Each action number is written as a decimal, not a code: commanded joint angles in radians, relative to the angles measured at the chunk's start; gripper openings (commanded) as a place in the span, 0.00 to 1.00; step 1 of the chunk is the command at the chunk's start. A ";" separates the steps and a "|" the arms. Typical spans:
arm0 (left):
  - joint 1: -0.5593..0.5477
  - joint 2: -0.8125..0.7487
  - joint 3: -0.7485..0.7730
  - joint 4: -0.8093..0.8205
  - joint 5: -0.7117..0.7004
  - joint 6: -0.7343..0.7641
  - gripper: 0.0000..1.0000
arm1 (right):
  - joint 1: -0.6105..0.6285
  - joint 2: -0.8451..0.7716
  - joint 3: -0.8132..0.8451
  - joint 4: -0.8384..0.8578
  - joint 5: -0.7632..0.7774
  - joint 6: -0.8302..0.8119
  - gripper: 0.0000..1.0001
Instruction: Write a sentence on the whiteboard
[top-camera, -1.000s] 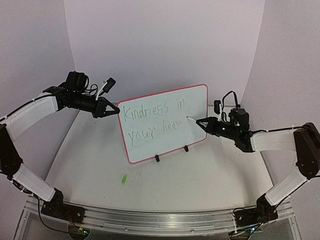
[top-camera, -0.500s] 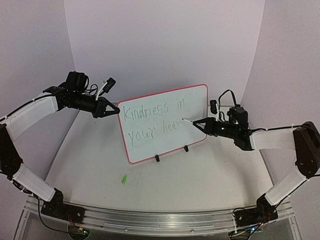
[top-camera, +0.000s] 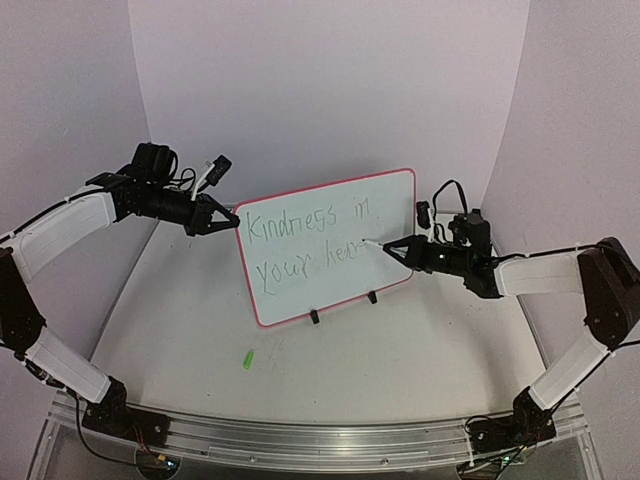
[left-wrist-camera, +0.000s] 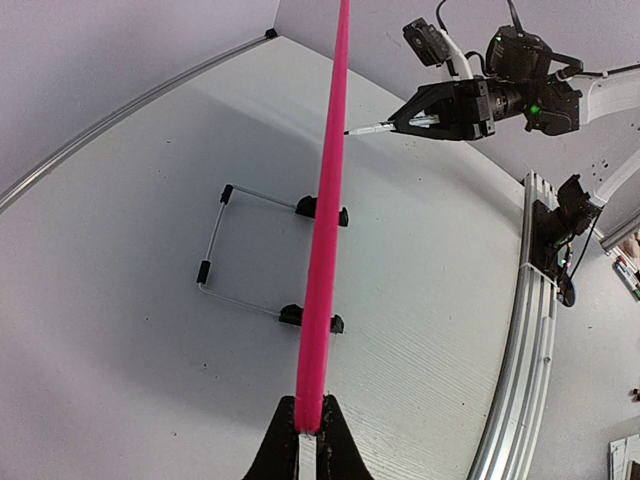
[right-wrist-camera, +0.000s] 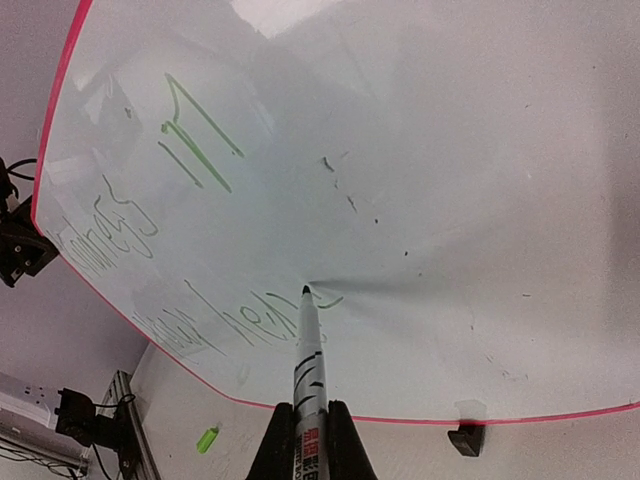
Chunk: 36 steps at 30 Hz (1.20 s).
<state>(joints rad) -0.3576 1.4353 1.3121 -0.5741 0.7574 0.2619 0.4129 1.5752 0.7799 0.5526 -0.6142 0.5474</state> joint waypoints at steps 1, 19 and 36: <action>-0.014 -0.021 0.009 -0.016 0.008 0.013 0.00 | -0.001 0.018 0.021 0.017 0.020 -0.010 0.00; -0.015 -0.022 0.009 -0.016 0.010 0.013 0.00 | -0.002 0.047 -0.057 0.020 0.059 -0.008 0.00; -0.015 -0.027 0.009 -0.016 0.008 0.014 0.00 | -0.003 -0.036 -0.055 0.005 0.134 -0.017 0.00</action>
<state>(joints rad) -0.3592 1.4353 1.3121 -0.5743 0.7570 0.2615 0.4129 1.5966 0.7239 0.5466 -0.5465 0.5461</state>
